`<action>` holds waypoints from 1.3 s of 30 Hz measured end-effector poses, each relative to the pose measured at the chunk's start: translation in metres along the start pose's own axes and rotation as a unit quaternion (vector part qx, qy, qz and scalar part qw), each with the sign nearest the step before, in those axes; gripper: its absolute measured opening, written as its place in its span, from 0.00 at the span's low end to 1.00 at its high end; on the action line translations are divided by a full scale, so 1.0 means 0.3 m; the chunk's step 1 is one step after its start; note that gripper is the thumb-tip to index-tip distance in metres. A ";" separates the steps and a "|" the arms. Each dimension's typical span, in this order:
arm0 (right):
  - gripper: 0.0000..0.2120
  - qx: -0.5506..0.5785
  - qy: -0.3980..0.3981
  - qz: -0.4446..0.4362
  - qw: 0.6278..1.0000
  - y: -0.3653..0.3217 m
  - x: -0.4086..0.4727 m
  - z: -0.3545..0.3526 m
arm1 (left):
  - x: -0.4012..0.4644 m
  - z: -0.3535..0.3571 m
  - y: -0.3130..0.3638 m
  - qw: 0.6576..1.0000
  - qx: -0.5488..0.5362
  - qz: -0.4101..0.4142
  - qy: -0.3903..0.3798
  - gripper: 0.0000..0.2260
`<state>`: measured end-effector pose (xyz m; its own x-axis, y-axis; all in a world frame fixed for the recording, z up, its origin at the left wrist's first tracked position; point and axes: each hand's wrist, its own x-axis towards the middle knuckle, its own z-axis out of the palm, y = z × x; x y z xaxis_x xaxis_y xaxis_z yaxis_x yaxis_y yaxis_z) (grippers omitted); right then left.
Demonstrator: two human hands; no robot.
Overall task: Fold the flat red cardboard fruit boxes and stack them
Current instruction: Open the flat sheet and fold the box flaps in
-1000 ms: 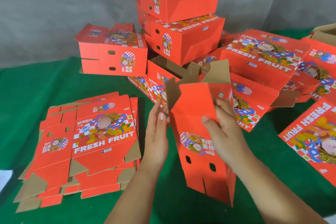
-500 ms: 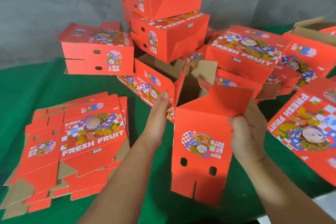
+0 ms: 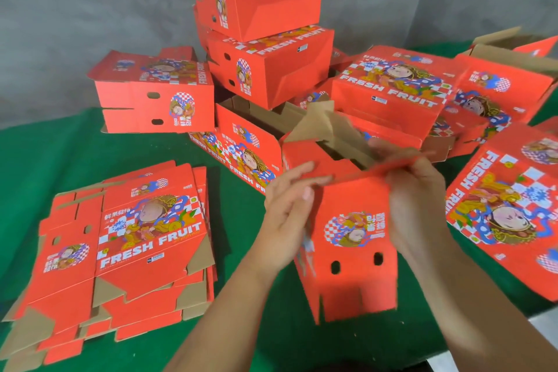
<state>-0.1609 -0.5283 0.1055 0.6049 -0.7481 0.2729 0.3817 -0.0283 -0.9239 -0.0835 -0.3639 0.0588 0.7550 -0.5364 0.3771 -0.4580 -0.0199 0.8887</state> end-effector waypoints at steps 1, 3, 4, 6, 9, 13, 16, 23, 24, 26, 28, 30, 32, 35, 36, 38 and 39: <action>0.21 0.041 -0.004 -0.011 0.999 0.001 0.007 -0.020 | -0.020 0.004 -0.011 1.000 -0.007 0.008 -0.015 0.20; 0.17 0.087 -0.011 -0.019 0.996 -0.003 0.023 -0.058 | -0.053 0.010 -0.038 1.000 0.008 0.009 -0.027 0.21; 0.17 0.106 -0.010 -0.008 0.994 -0.005 0.036 -0.077 | -0.061 0.012 -0.050 0.999 0.029 -0.001 -0.014 0.21; 0.21 0.127 0.002 0.012 0.992 0.001 0.067 -0.113 | -0.064 -0.002 -0.071 0.997 0.035 -0.054 0.047 0.20; 0.22 0.173 0.041 0.054 0.983 0.012 0.091 -0.149 | -0.036 -0.068 -0.110 0.974 -0.016 -0.176 0.145 0.24; 0.09 0.233 -0.002 0.111 0.966 0.043 0.074 -0.190 | 0.016 -0.147 -0.135 0.959 -0.128 -0.206 0.148 0.14; 0.10 0.245 -0.009 0.165 0.955 0.071 0.054 -0.187 | 0.018 -0.191 -0.144 0.951 -0.142 -0.213 0.172 0.10; 0.17 0.125 0.035 0.175 0.976 0.081 0.066 -0.086 | -0.054 -0.219 -0.143 0.924 -0.184 -0.215 0.257 0.08; 0.17 0.120 0.014 0.171 0.978 0.082 0.066 -0.073 | -0.061 -0.227 -0.134 0.925 -0.190 -0.212 0.252 0.09; 0.15 0.134 -0.042 0.143 0.980 0.088 0.071 -0.050 | -0.067 -0.272 -0.121 0.923 -0.199 -0.216 0.248 0.11; 0.11 0.044 -0.046 0.104 0.993 0.105 0.086 -0.028 | -0.074 -0.337 -0.121 0.913 -0.231 -0.236 0.241 0.10; 0.12 -0.125 -0.019 0.062 0.990 0.139 0.098 0.006 | -0.090 -0.384 -0.132 0.912 -0.213 -0.266 0.227 0.04; 0.13 -0.217 -0.033 0.049 0.974 0.183 0.103 0.043 | -0.112 -0.391 -0.154 0.919 -0.138 -0.264 0.259 0.11; 0.11 -0.219 -0.031 0.050 0.974 0.220 0.090 0.066 | -0.114 -0.369 -0.167 0.931 0.008 -0.181 0.319 0.13; 0.12 -0.227 -0.013 0.003 0.974 0.210 0.080 0.065 | -0.108 -0.360 -0.168 0.935 0.047 -0.148 0.319 0.11; 0.12 -0.285 0.005 -0.177 0.942 0.173 0.045 0.079 | -0.085 -0.358 -0.178 0.940 0.130 -0.099 0.300 0.10; 0.10 -0.307 -0.010 -0.269 0.913 0.161 0.018 0.091 | -0.075 -0.355 -0.178 0.937 0.173 -0.088 0.289 0.09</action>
<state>-0.1200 -0.5156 0.0698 0.4600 -0.5042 0.7309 0.1670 -0.7593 -0.6289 -0.0260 -0.2609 0.0306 0.9155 0.0458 0.3997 -0.3516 -0.3920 0.8502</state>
